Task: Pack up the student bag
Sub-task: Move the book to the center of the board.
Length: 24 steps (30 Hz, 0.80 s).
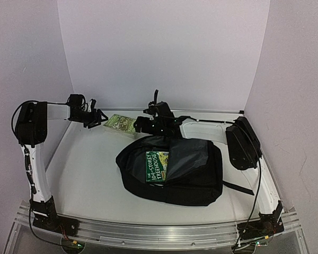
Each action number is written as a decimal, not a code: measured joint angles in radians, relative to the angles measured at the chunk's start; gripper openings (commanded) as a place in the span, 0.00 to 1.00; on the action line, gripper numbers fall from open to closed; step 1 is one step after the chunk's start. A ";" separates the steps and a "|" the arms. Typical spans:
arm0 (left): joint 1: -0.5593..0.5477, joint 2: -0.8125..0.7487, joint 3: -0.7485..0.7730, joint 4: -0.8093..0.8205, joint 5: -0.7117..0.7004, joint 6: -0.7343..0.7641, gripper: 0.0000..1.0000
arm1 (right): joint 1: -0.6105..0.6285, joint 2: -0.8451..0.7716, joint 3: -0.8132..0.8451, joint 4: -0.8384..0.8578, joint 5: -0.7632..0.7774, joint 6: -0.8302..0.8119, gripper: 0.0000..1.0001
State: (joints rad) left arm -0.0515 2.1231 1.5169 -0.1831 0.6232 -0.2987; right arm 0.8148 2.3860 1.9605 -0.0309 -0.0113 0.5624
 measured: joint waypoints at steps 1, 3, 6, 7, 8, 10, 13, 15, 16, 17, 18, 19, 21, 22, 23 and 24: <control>0.001 0.000 0.017 -0.001 -0.026 -0.008 0.71 | -0.009 0.017 0.019 -0.001 0.000 0.006 0.88; 0.005 0.010 0.066 -0.021 -0.069 -0.022 0.72 | -0.032 0.056 0.068 -0.002 -0.012 0.016 0.88; 0.008 0.069 0.190 -0.058 -0.105 -0.044 0.73 | -0.068 0.107 0.123 -0.006 -0.048 0.029 0.88; 0.008 0.094 0.226 -0.059 -0.108 -0.054 0.73 | -0.077 0.121 0.132 -0.009 -0.060 0.035 0.88; 0.008 0.113 0.246 -0.057 -0.110 -0.066 0.73 | -0.087 0.132 0.139 -0.013 -0.070 0.040 0.87; 0.007 0.147 0.258 -0.051 -0.103 -0.093 0.73 | -0.103 0.162 0.159 -0.024 -0.093 0.055 0.86; 0.007 0.203 0.258 -0.052 -0.086 -0.123 0.73 | -0.107 0.215 0.209 -0.031 -0.127 0.083 0.84; 0.007 0.235 0.256 -0.052 -0.070 -0.137 0.73 | -0.105 0.253 0.248 -0.035 -0.152 0.101 0.84; 0.007 0.244 0.255 -0.051 -0.062 -0.143 0.73 | -0.102 0.274 0.271 -0.036 -0.167 0.111 0.84; 0.007 0.249 0.254 -0.048 -0.052 -0.147 0.73 | -0.099 0.296 0.294 -0.038 -0.183 0.121 0.84; 0.007 0.249 0.254 -0.043 -0.043 -0.148 0.73 | -0.096 0.320 0.320 -0.039 -0.200 0.132 0.84; 0.007 0.249 0.254 -0.039 -0.035 -0.148 0.73 | -0.095 0.333 0.335 -0.039 -0.209 0.139 0.84; 0.007 0.250 0.258 -0.036 -0.017 -0.144 0.73 | -0.092 0.357 0.364 -0.040 -0.227 0.153 0.84; 0.007 0.252 0.264 -0.042 -0.008 -0.140 0.73 | -0.091 0.369 0.382 -0.038 -0.236 0.161 0.84; 0.007 0.256 0.277 -0.051 0.002 -0.135 0.73 | -0.091 0.379 0.398 -0.038 -0.246 0.169 0.84; 0.007 0.264 0.296 -0.062 0.015 -0.127 0.72 | -0.090 0.388 0.411 -0.037 -0.254 0.176 0.84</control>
State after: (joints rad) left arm -0.0448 2.3871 1.8131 -0.2447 0.6379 -0.4255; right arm 0.7248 2.7735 2.3719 -0.0681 -0.2649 0.7389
